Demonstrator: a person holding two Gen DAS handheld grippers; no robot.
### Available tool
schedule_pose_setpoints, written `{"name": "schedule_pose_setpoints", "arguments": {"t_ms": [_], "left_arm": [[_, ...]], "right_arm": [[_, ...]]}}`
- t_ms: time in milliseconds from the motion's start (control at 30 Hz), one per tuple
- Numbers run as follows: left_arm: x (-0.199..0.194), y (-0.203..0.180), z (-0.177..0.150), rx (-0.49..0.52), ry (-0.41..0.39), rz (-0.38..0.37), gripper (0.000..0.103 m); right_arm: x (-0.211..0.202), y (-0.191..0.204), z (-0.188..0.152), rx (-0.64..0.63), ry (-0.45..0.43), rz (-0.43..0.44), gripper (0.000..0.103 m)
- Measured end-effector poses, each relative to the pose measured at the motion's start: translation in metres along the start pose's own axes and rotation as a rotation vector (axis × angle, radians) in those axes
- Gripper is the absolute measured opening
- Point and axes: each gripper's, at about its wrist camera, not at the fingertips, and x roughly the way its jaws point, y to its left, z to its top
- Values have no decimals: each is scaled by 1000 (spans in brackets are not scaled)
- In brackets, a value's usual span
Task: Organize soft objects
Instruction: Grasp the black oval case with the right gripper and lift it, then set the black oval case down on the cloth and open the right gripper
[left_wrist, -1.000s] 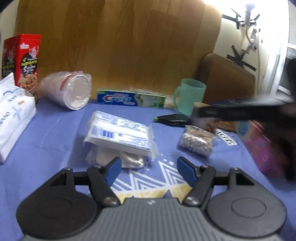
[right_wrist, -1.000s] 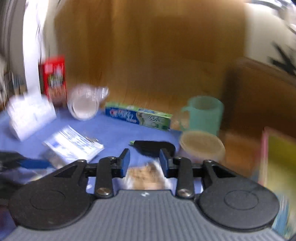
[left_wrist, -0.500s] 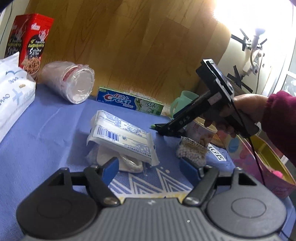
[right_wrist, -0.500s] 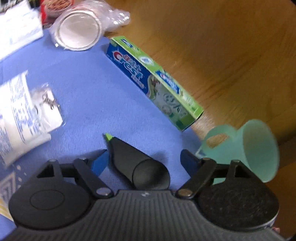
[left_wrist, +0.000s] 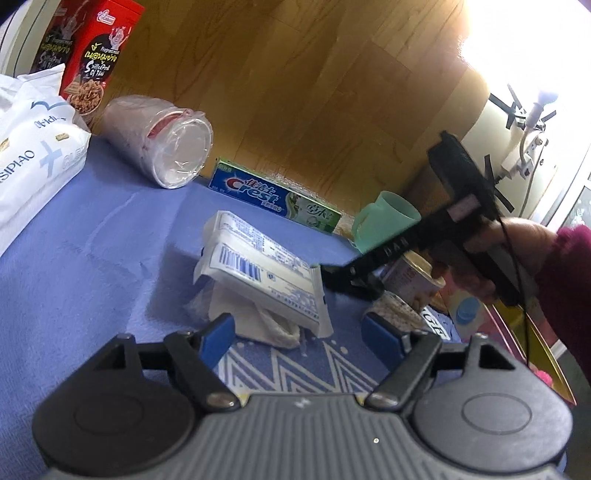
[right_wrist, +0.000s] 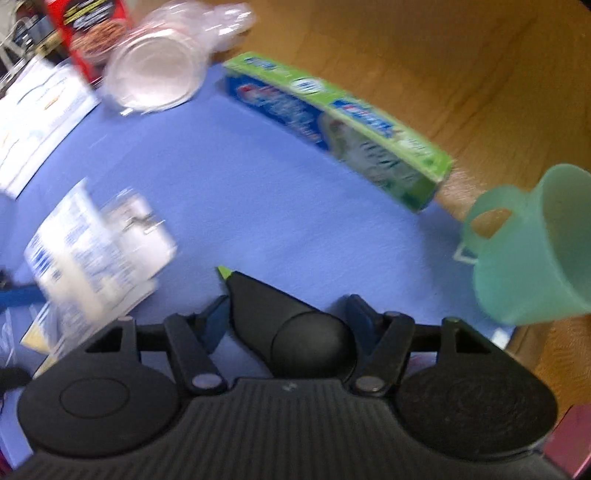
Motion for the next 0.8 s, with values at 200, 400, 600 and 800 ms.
{"name": "schedule_pose_setpoints", "arguments": {"t_ms": [200,400,600,800], "left_arm": [[-4,2,-1,-8,-14,-8,78],[-5,4,-1,-30,-16,-28,78],[-7,-7,-5,25,16,-48,78],[-25,-15,-25,21,81,-41,78]], "right_arm": [[-15,45,-41,25,-66,-10,71],[-39,107,-123,-19,-195,-28,72],[-56,152,-212,62,-403,-33,76],[-58,158,-260,88,-545,-3,85]]}}
